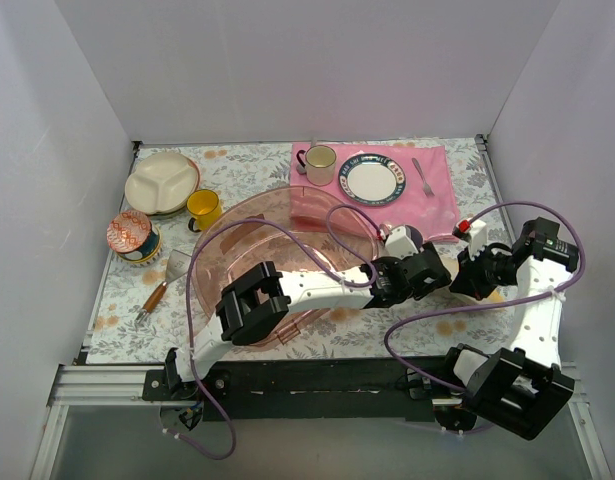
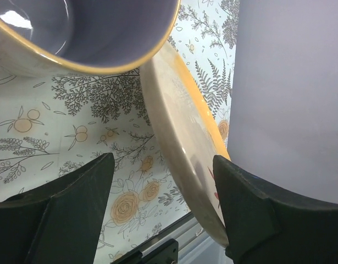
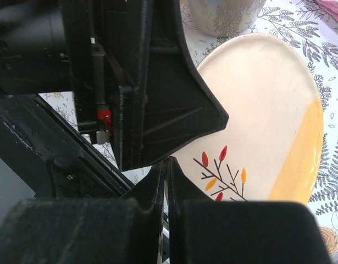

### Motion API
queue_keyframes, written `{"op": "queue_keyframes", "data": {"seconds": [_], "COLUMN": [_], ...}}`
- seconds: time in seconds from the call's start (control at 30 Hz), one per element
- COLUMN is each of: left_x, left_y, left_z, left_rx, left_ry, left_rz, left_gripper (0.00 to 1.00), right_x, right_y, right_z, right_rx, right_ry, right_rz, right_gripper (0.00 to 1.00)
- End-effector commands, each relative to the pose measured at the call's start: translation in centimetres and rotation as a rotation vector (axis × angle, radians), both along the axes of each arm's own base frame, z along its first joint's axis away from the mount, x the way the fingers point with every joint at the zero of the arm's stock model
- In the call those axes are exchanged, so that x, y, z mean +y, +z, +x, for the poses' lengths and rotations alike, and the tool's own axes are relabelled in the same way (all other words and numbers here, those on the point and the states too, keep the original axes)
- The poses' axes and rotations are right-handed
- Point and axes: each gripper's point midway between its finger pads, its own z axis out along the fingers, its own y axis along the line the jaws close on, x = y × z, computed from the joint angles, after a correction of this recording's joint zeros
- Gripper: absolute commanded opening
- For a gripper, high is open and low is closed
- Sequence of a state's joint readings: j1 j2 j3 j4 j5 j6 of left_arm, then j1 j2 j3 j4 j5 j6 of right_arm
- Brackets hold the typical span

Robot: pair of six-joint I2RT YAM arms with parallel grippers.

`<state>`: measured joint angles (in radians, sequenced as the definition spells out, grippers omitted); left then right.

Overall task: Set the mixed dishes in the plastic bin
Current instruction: Pick up the plate at the center of the board.

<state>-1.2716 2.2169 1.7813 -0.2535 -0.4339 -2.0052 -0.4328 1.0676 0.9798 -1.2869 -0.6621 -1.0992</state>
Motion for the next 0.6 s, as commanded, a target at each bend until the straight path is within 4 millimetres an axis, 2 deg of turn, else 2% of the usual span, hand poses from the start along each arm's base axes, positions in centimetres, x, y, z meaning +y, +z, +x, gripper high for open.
{"op": "queue_keyframes", "data": {"seconds": [0.0, 0.1, 0.2, 0.23, 0.3, 0.33, 0.37, 0.47, 0.57], "left_x": [-2.1, -2.3, -2.4, -2.2, -2.2, -2.0, -2.1, -2.1, -2.2], "left_y": [3.4, 4.2, 5.2, 5.0, 6.1, 5.9, 6.5, 7.3, 8.0], "left_z": [0.9, 1.0, 1.2, 1.1, 1.0, 1.0, 0.9, 0.7, 0.5], "left_rx": [0.409, 0.413, 0.411, 0.410, 0.409, 0.410, 0.410, 0.417, 0.418], "left_ry": [0.363, 0.358, 0.352, 0.351, 0.341, 0.340, 0.333, 0.315, 0.296], "left_rz": [-0.469, -0.500, -0.535, -0.534, -0.564, -0.563, -0.581, -0.606, -0.630], "left_gripper": [0.70, 0.63, 0.51, 0.43, 0.35, 0.30, 0.21, 0.08, 0.00], "right_x": [1.2, 1.3, 1.2, 1.3, 1.2, 1.2, 1.1, 1.1, 1.1], "right_y": [1.8, 2.0, 2.0, 2.0, 2.0, 2.0, 2.1, 2.2, 2.3], "right_z": [0.2, 0.2, 0.2, 0.2, 0.0, 0.0, 0.0, -0.2, -0.4], "right_rx": [-0.068, -0.079, -0.080, -0.082, -0.085, -0.089, -0.095, -0.110, -0.121], "right_ry": [0.012, 0.012, 0.011, 0.013, 0.016, 0.017, 0.017, 0.018, 0.017], "right_rz": [0.052, 0.052, 0.052, 0.049, 0.041, 0.035, 0.027, 0.013, 0.005], "right_gripper": [0.01, 0.01, 0.01, 0.01, 0.01, 0.01, 0.01, 0.01, 0.01]}}
